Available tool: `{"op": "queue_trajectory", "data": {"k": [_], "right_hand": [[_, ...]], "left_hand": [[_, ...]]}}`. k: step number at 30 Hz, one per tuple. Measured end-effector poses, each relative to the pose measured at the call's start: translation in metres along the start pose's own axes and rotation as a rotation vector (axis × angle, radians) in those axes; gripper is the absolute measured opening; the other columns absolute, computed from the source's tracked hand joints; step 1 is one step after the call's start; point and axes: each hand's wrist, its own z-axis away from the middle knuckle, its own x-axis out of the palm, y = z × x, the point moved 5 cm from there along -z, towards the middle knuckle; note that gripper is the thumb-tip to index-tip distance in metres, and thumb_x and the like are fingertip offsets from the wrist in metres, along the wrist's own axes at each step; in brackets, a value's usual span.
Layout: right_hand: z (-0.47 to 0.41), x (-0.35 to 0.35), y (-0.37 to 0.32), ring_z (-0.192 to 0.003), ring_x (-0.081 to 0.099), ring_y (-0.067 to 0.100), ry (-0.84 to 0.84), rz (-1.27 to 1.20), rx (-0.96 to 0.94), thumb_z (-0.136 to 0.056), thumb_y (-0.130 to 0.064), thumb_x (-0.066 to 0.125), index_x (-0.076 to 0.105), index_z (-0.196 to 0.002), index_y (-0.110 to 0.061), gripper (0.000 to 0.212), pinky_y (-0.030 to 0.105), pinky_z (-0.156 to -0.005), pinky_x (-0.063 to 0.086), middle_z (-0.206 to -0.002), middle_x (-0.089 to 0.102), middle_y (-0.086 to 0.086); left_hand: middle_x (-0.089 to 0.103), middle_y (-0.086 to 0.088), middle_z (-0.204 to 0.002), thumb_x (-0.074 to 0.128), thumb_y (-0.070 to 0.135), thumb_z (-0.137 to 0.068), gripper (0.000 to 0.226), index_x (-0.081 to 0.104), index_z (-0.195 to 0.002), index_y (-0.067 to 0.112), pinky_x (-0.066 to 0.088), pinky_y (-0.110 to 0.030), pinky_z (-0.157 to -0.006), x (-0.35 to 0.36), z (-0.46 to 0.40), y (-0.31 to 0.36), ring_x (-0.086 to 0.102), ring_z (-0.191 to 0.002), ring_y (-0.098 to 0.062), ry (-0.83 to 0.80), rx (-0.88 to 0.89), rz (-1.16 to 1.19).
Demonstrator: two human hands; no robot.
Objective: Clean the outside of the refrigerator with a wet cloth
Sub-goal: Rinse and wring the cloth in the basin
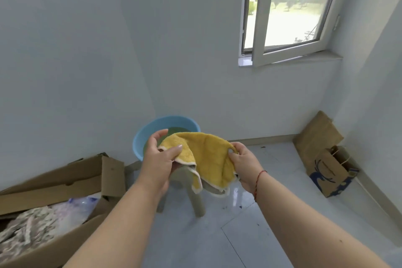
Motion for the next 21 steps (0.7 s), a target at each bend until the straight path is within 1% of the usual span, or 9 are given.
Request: {"op": "queue_trajectory", "data": {"k": [1, 4, 8, 11, 12, 14, 17, 19, 21], "right_hand": [[-0.011, 0.01, 0.0, -0.092, 0.056, 0.022, -0.001, 0.024, 0.009, -0.101, -0.021, 0.04, 0.057, -0.093, -0.03, 0.021, 0.041, -0.08, 0.051, -0.102, 0.061, 0.004], [-0.05, 0.051, 0.0, -0.097, 0.055, 0.021, 0.005, 0.085, 0.069, -0.1, -0.025, 0.042, 0.055, -0.104, -0.029, 0.014, 0.04, -0.08, 0.051, -0.104, 0.058, 0.0], [-0.101, 0.078, -0.001, -0.081, 0.051, 0.02, 0.048, 0.117, 0.129, -0.098, -0.019, 0.044, 0.051, -0.107, -0.024, 0.012, 0.033, -0.064, 0.046, -0.096, 0.056, 0.006], [-0.154, 0.102, -0.007, -0.071, 0.046, 0.019, 0.028, 0.097, 0.148, -0.097, -0.008, 0.041, 0.052, -0.101, -0.022, 0.018, 0.029, -0.055, 0.039, -0.084, 0.053, 0.006], [-0.171, 0.108, -0.009, -0.067, 0.045, 0.018, 0.021, 0.097, 0.139, -0.096, -0.004, 0.039, 0.052, -0.097, -0.021, 0.022, 0.027, -0.052, 0.038, -0.079, 0.052, 0.006], [-0.211, 0.121, -0.011, -0.06, 0.042, 0.017, 0.013, 0.111, 0.134, -0.093, 0.003, 0.033, 0.053, -0.09, -0.019, 0.029, 0.025, -0.048, 0.036, -0.071, 0.049, 0.005], [-0.266, 0.136, -0.01, -0.058, 0.04, 0.018, 0.015, 0.164, 0.153, -0.086, 0.008, 0.027, 0.054, -0.082, -0.021, 0.04, 0.024, -0.049, 0.036, -0.068, 0.047, 0.005], [-0.322, 0.148, -0.003, -0.059, 0.041, 0.018, 0.019, 0.206, 0.184, -0.083, 0.006, 0.028, 0.056, -0.081, -0.023, 0.041, 0.024, -0.051, 0.037, -0.069, 0.048, 0.005], [-0.348, 0.157, 0.001, -0.06, 0.041, 0.018, -0.003, 0.293, 0.2, -0.082, 0.004, 0.03, 0.058, -0.085, -0.025, 0.04, 0.025, -0.052, 0.036, -0.07, 0.048, 0.004]], "left_hand": [[0.063, -0.015, -0.099, 0.057, -0.011, -0.088, 0.044, 0.053, -0.115, 0.023, 0.057, -0.03, -0.063, -0.012, -0.012, -0.001, 0.064, -0.078, -0.022, 0.003, -0.012, -0.023], [0.06, -0.021, -0.103, 0.055, -0.018, -0.083, 0.039, 0.059, -0.095, 0.02, 0.052, -0.037, -0.075, -0.058, -0.066, -0.007, 0.06, -0.081, -0.027, 0.069, -0.061, -0.116], [0.056, -0.018, -0.094, 0.058, -0.018, -0.083, 0.032, 0.063, -0.083, 0.013, 0.051, -0.04, -0.077, -0.1, -0.126, -0.016, 0.056, -0.079, -0.027, 0.173, -0.114, -0.187], [0.061, -0.016, -0.092, 0.059, -0.017, -0.083, 0.03, 0.067, -0.079, 0.012, 0.051, -0.046, -0.088, -0.126, -0.178, -0.021, 0.058, -0.083, -0.028, 0.226, -0.112, -0.253], [0.064, -0.015, -0.094, 0.059, -0.016, -0.083, 0.03, 0.068, -0.079, 0.012, 0.05, -0.046, -0.091, -0.131, -0.193, -0.023, 0.059, -0.086, -0.028, 0.243, -0.113, -0.276], [0.067, -0.013, -0.097, 0.059, -0.014, -0.084, 0.03, 0.069, -0.082, 0.014, 0.051, -0.039, -0.089, -0.14, -0.23, -0.028, 0.062, -0.087, -0.024, 0.283, -0.116, -0.322], [0.064, -0.007, -0.103, 0.061, -0.009, -0.086, 0.031, 0.07, -0.101, 0.016, 0.05, -0.031, -0.082, -0.143, -0.282, -0.035, 0.062, -0.083, -0.015, 0.308, -0.13, -0.414], [0.059, -0.005, -0.115, 0.062, -0.007, -0.085, 0.039, 0.066, -0.118, 0.014, 0.049, -0.031, -0.088, -0.141, -0.334, -0.05, 0.061, -0.096, -0.018, 0.283, -0.141, -0.572], [0.049, -0.007, -0.135, 0.061, -0.009, -0.083, 0.05, 0.06, -0.13, 0.009, 0.042, -0.027, -0.096, -0.137, -0.36, -0.056, 0.053, -0.118, -0.024, 0.226, -0.116, -0.769]]}}
